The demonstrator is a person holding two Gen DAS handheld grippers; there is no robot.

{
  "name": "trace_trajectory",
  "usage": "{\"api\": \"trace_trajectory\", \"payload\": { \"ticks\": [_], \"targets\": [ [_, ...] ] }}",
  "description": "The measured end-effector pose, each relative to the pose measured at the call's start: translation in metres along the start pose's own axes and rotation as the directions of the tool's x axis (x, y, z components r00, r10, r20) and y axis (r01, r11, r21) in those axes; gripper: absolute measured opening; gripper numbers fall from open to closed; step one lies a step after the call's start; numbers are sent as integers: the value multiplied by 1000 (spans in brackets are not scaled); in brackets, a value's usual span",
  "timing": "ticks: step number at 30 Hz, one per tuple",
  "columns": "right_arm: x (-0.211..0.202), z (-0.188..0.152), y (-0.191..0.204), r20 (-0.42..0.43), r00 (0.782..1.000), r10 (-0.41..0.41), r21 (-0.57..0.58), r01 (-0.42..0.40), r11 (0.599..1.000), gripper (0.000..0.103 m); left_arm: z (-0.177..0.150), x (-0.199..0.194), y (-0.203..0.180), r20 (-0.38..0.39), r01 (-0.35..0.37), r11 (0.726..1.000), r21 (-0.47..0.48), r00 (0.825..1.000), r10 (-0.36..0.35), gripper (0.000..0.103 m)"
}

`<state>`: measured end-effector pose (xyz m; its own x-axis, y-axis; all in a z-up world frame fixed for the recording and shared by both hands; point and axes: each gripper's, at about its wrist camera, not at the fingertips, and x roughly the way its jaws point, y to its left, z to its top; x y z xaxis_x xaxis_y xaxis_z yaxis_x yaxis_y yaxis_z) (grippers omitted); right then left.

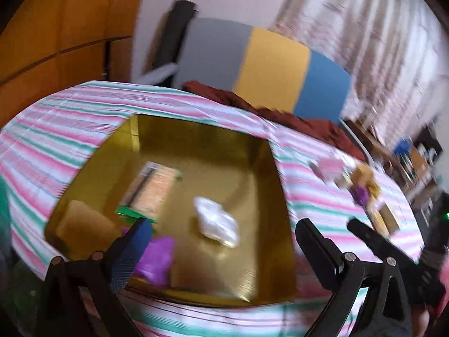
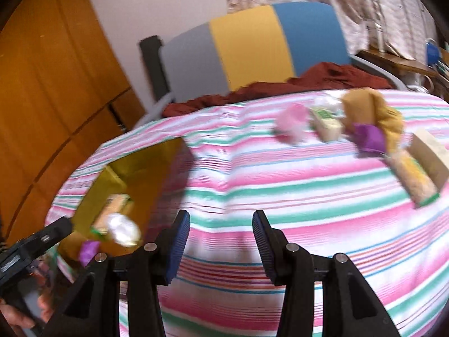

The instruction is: Organize objects

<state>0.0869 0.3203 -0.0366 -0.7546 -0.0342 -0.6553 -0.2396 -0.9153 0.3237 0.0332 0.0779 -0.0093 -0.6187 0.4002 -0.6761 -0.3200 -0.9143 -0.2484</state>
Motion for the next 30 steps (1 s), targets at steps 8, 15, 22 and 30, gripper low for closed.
{"api": "trace_trajectory", "payload": {
  "ticks": [8, 15, 22, 30],
  "targets": [
    [-2, 18, -105, -31, 961, -276, 11, 276, 961, 47, -22, 7, -73, -91, 117, 975, 188, 991, -102, 103],
    [3, 45, -184, -77, 911, -406, 35, 410, 912, 47, -41, 11, -109, -159, 181, 952, 249, 977, -144, 103],
    [13, 52, -223, -131, 912, -389, 19, 395, 919, 55, -49, 15, -117, -190, 188, 948, 257, 972, -141, 103],
    [15, 32, -193, -114, 965, -235, 5, 237, 971, 49, -52, 22, -123, -208, 199, 946, 258, 967, -147, 103]
  ]
}}
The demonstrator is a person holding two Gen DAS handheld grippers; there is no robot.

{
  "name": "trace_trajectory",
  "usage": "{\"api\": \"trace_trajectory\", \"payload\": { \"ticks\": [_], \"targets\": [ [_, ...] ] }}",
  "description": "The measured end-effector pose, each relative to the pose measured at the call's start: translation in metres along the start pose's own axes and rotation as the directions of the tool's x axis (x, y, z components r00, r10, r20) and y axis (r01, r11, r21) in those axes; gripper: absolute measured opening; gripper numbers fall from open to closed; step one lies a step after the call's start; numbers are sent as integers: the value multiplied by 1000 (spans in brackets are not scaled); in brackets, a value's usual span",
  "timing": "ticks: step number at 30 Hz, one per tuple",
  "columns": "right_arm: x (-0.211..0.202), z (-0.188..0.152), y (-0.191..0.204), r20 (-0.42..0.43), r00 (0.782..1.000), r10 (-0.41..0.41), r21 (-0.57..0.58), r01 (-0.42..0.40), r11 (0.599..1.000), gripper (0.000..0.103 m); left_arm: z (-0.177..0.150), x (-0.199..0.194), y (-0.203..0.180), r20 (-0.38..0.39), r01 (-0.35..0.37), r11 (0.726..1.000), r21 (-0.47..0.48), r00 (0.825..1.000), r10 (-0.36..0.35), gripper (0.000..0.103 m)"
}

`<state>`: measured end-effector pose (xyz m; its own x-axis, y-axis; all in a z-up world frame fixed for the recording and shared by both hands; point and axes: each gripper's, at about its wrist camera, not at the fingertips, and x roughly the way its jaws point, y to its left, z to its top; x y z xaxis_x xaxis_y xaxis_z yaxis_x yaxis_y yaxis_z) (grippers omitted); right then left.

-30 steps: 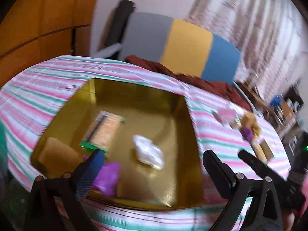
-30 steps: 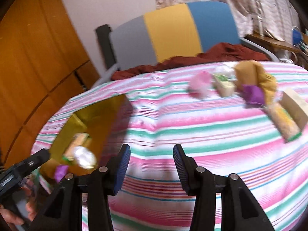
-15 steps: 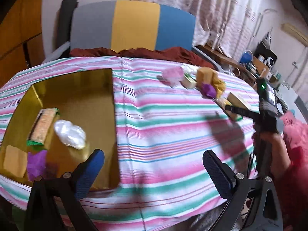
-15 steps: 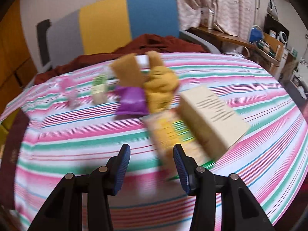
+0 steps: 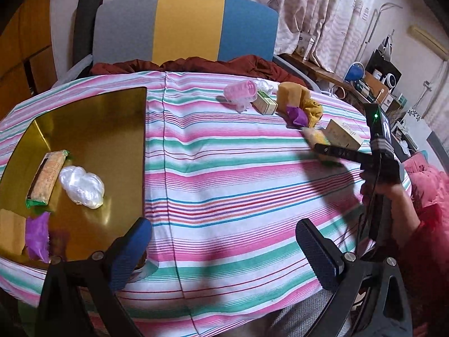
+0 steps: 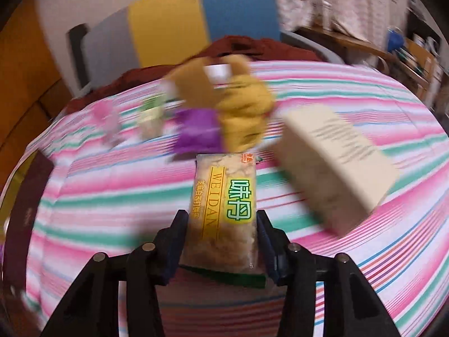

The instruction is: Organize objects

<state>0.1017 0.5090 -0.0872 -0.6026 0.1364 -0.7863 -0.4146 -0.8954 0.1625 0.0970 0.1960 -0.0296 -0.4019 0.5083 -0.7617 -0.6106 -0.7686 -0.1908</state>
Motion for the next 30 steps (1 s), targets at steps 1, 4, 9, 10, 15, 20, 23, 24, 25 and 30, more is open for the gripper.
{"api": "trace_trajectory", "payload": {
  "ticks": [1, 4, 9, 10, 15, 20, 23, 24, 25, 30],
  "targets": [
    [-1, -5, 10, 0, 1000, 30, -18, -30, 999, 49, 0, 2, -1, -3, 0, 1000, 0, 1000, 0, 103],
    [-8, -18, 40, -13, 996, 92, -78, -92, 993, 50, 0, 6, -3, -21, 7, 1000, 1, 1000, -7, 103],
    [-31, -13, 33, 63, 995, 78, -75, -73, 995, 50, 0, 8, -5, -27, 10, 1000, 7, 1000, -10, 103],
    [-38, -8, 22, 100, 993, 58, -51, -53, 997, 51, 0, 9, -6, -27, 12, 1000, 3, 1000, -12, 103],
    [-53, 22, -47, 189, 969, -157, 74, 145, 987, 59, 0, 14, -9, -42, 28, 1000, -12, 999, -28, 103],
    [-41, 29, -86, 148, 963, -225, 74, 216, 974, 61, 2, 20, -20, -58, 53, 999, -10, 997, -54, 103],
    [-34, 31, -94, 149, 977, -153, 67, 145, 987, 65, 6, 25, -27, -65, 62, 998, -6, 996, -63, 103],
    [-32, 31, -97, 146, 981, -129, 64, 121, 991, 65, 7, 27, -29, -69, 65, 998, -5, 995, -66, 103],
    [-29, 30, -97, 141, 984, -112, 60, 104, 993, 65, 10, 30, -33, -73, 73, 997, -8, 995, -74, 103],
    [-19, 22, -81, 144, 982, -119, 33, 116, 993, 65, 21, 44, -51, -78, 84, 996, 3, 993, -84, 103]
  ]
}}
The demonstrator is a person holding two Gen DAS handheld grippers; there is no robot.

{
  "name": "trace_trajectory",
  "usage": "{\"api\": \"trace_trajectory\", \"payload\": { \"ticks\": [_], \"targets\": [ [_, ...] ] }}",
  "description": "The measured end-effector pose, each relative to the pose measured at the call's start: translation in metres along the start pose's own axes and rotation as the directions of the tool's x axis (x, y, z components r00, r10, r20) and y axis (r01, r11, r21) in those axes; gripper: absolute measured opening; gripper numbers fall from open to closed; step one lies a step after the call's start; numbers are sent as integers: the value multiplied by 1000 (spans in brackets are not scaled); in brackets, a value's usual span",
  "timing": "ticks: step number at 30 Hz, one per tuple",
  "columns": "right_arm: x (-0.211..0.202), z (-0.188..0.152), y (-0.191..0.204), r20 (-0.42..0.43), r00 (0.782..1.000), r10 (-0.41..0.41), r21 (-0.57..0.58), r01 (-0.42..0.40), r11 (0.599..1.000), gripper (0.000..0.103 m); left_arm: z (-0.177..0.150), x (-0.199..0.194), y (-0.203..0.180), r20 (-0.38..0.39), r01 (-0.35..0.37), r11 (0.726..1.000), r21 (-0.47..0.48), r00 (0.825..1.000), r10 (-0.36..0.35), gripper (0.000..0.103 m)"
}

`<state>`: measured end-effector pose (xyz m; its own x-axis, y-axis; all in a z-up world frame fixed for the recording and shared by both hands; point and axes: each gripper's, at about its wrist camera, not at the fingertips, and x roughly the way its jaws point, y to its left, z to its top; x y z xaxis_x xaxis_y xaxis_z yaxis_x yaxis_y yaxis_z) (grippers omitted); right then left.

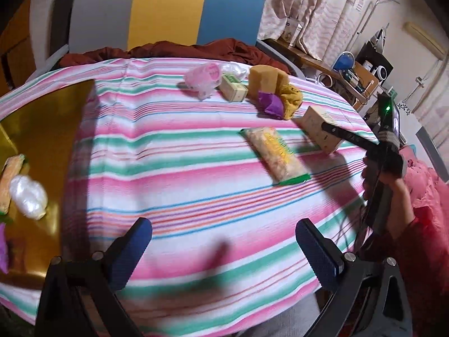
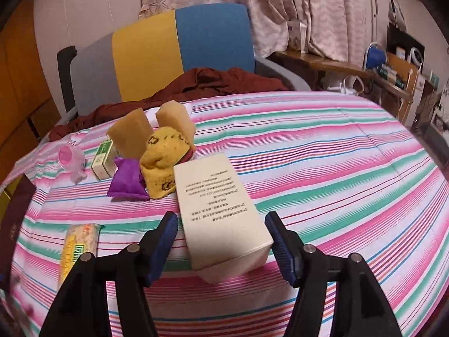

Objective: Organize objects
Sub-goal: 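Grasp the cream box with the right gripper while the left grasps the WEIDAN bag, then carry the WEIDAN bag and cream box to the gold tray and release both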

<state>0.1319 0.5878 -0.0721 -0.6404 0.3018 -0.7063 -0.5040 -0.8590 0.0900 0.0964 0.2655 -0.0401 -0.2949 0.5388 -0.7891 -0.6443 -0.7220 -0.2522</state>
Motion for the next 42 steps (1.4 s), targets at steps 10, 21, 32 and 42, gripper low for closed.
{"api": "trace_trajectory", "payload": {
  "ticks": [10, 21, 32, 42],
  "targets": [
    [6, -13, 17, 60, 992, -109, 90, 104, 990, 52, 37, 43, -46, 24, -42, 997, 66, 999, 40, 103],
    [-1, -18, 4, 94, 972, -217, 162, 200, 966, 51, 73, 121, -88, -52, -73, 993, 93, 996, 78, 99],
    [-3, -21, 8, 107, 966, -235, 155, 217, 964, 51, 52, 128, -84, 67, -130, 956, 264, 991, 116, 48],
    [-14, -25, 32, 164, 964, -207, 70, 198, 978, 51, 29, 111, -68, 124, -121, 959, 257, 988, 91, 46]
  ]
}}
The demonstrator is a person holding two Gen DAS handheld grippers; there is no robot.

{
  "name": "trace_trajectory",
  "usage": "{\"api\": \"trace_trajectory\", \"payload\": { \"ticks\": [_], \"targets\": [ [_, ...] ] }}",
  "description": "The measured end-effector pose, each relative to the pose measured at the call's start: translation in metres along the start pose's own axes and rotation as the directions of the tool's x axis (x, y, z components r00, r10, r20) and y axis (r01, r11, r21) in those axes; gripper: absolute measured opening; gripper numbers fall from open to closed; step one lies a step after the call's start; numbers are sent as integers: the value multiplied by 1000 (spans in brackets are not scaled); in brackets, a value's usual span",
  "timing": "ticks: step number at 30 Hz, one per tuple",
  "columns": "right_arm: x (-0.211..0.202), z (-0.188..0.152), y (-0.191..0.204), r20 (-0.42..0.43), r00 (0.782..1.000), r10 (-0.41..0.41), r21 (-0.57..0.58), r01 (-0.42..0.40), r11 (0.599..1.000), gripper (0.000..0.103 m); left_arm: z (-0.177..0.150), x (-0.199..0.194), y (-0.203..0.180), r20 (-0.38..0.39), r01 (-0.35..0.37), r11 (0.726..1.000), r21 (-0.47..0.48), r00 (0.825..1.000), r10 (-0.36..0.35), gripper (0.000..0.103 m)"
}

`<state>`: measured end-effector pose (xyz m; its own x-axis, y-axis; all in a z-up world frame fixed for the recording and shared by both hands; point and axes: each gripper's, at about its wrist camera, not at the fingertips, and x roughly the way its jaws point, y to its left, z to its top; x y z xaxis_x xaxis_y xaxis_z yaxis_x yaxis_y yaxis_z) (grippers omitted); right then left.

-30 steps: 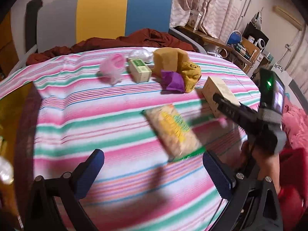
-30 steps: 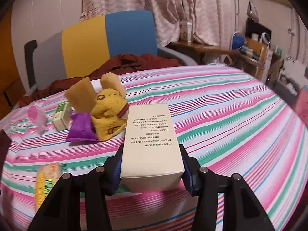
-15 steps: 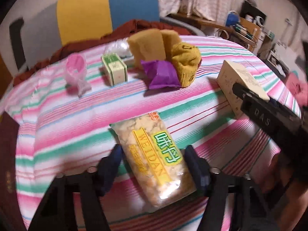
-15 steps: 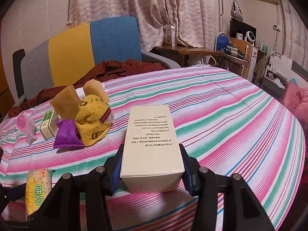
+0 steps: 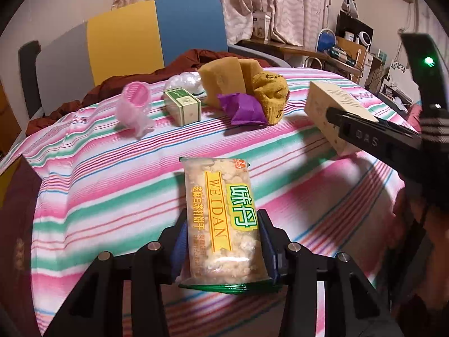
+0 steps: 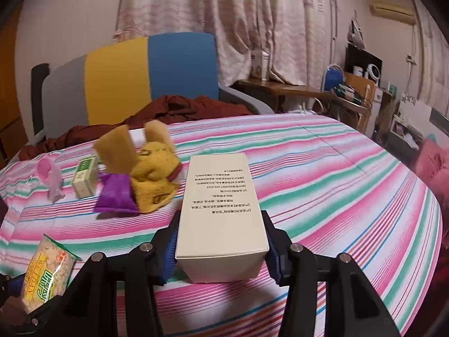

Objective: Organize objects
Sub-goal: 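Carry the WEIDAN bag and cream box to the gold tray and release both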

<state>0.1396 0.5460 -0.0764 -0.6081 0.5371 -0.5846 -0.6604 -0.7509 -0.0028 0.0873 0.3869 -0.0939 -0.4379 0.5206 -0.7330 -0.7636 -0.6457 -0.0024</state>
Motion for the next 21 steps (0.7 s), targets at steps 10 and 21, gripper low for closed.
{"api": "trace_trajectory", "payload": {
  "ticks": [10, 21],
  "targets": [
    [-26, -16, 35, 29, 996, 82, -36, -81, 996, 51, -24, -36, 30, 63, 110, 989, -99, 993, -104, 45],
    [-42, -33, 72, 20, 992, 128, -148, -124, 981, 51, -31, -93, 80, 145, 89, 985, -146, 987, -68, 45]
  ]
}}
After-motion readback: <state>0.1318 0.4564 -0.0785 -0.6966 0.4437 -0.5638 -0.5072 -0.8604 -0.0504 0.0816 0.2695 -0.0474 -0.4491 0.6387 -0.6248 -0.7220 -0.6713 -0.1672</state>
